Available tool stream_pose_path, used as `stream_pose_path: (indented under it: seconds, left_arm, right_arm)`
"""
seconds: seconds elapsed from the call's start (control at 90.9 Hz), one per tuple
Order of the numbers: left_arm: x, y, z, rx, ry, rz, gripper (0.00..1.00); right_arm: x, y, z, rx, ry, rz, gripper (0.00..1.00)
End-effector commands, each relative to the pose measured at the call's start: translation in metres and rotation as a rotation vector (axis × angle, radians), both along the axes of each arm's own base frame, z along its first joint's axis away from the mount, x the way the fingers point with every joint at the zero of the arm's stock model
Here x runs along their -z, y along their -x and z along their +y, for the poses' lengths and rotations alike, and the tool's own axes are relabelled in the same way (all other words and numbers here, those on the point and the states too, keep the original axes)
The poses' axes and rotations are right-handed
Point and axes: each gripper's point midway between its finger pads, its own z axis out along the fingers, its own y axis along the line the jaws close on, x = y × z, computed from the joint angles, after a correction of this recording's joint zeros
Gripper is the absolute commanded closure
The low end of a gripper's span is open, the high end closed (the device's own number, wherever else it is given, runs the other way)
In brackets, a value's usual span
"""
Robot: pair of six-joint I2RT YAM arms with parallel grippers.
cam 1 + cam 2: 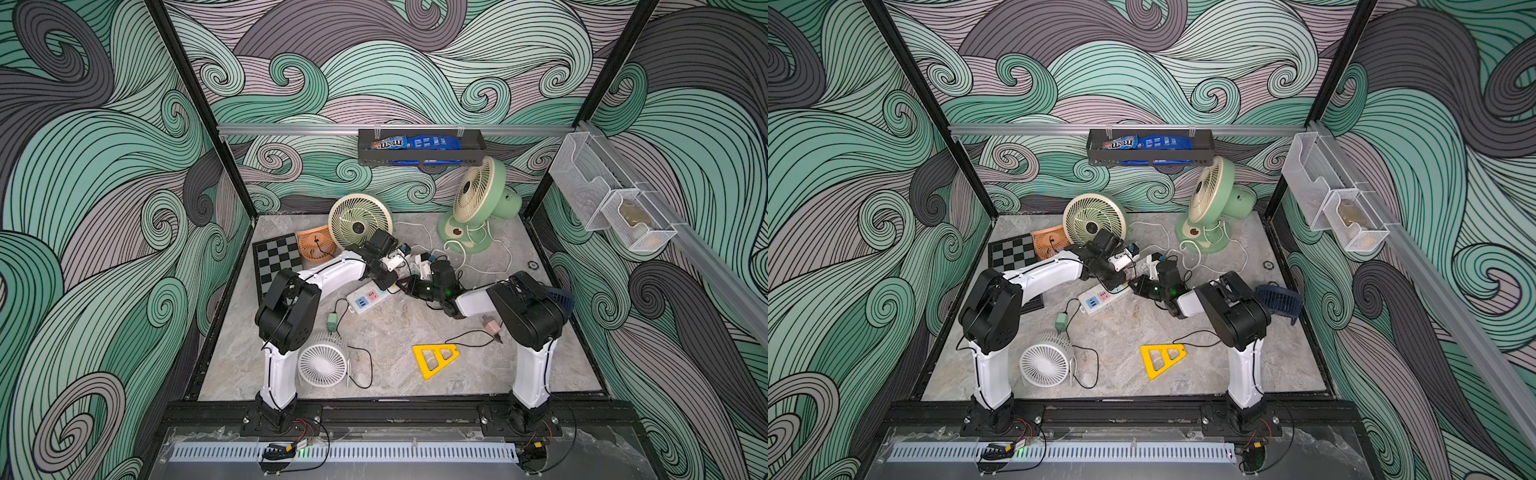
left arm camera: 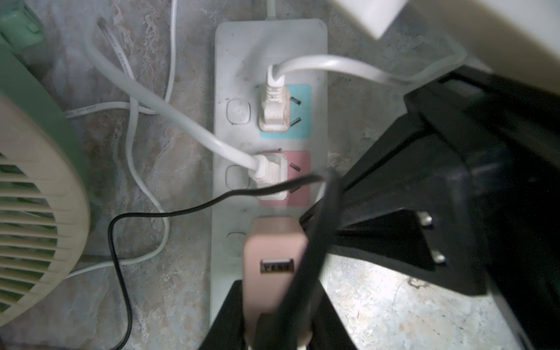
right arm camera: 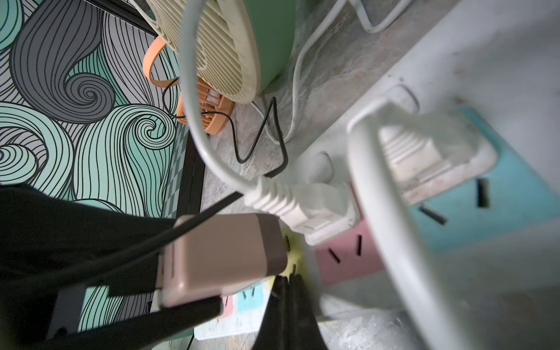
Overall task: Unplug the desk fan from the power strip
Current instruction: Remove the plug from the socket.
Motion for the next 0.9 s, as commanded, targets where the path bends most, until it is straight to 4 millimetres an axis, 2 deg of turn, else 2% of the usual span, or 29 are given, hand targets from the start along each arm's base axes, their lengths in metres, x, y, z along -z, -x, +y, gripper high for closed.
stream_pose_path:
  seconds: [0.0, 0.165, 0.561, 0.693, 0.892]
  left_arm:
    - [-0.014, 0.009, -0.014, 0.055, -0.005, -0.057, 1.00]
    - [-0.010, 0.006, -0.011, 0.024, 0.012, -0.002, 1.00]
    - [-0.040, -0.004, 0.006, -0.037, 0.116, 0.035, 1.00]
    - [-0.050, -0.009, 0.018, -0.061, 0.125, 0.029, 1.00]
    - [-0.062, -0.020, 0.049, -0.128, 0.145, 0.020, 1.00]
  right_arm:
    - [0.060, 0.020, -0.017, 0.034, 0.119, 0.170, 1.00]
    - [0.060, 0.020, -0.016, 0.035, 0.117, 0.173, 1.00]
    - [0.050, 0.014, -0.010, 0.021, 0.100, 0.156, 1.00]
    - [0.046, 0.012, -0.008, 0.017, 0.100, 0.148, 1.00]
    - [0.040, 0.008, -0.007, 0.013, 0.099, 0.135, 1.00]
